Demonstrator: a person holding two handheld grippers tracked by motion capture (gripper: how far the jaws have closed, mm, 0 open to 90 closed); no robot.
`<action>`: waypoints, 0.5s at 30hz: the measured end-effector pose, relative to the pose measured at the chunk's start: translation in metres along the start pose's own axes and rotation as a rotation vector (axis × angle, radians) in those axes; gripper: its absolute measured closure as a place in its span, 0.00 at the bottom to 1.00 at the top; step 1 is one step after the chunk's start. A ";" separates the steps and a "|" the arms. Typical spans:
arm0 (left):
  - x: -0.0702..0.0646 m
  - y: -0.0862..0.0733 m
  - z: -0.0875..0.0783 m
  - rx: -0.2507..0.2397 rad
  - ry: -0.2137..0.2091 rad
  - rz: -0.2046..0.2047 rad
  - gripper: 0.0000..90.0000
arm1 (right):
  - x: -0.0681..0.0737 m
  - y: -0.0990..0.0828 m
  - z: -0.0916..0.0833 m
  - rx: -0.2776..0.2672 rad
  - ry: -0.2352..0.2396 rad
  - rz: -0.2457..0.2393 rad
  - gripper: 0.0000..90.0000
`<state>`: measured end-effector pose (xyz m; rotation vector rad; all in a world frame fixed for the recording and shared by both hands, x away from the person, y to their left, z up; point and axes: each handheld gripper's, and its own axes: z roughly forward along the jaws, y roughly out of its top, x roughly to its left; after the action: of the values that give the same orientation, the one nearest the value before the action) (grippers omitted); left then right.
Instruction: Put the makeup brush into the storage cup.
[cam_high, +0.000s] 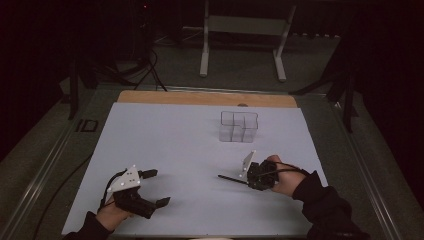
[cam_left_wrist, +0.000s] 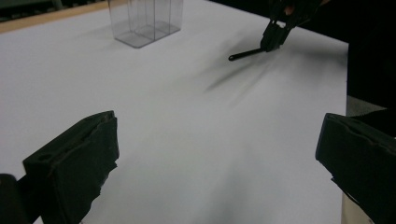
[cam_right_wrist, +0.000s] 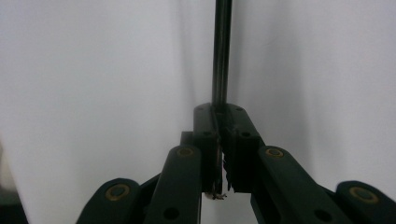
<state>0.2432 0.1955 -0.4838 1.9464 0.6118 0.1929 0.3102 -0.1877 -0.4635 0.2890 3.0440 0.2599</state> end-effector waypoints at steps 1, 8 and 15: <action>0.000 0.003 0.002 0.016 -0.011 0.000 0.01 | -0.001 0.002 0.000 0.003 -0.012 -0.012 0.94; 0.002 0.019 0.015 0.080 -0.060 0.076 0.01 | -0.005 0.013 -0.005 0.006 -0.012 -0.059 0.94; 0.007 0.035 0.028 0.103 -0.089 0.104 0.04 | -0.006 0.024 -0.010 0.001 -0.014 -0.094 0.94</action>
<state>0.2719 0.1648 -0.4667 2.0767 0.4707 0.1407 0.3196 -0.1676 -0.4493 0.1464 3.0332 0.2488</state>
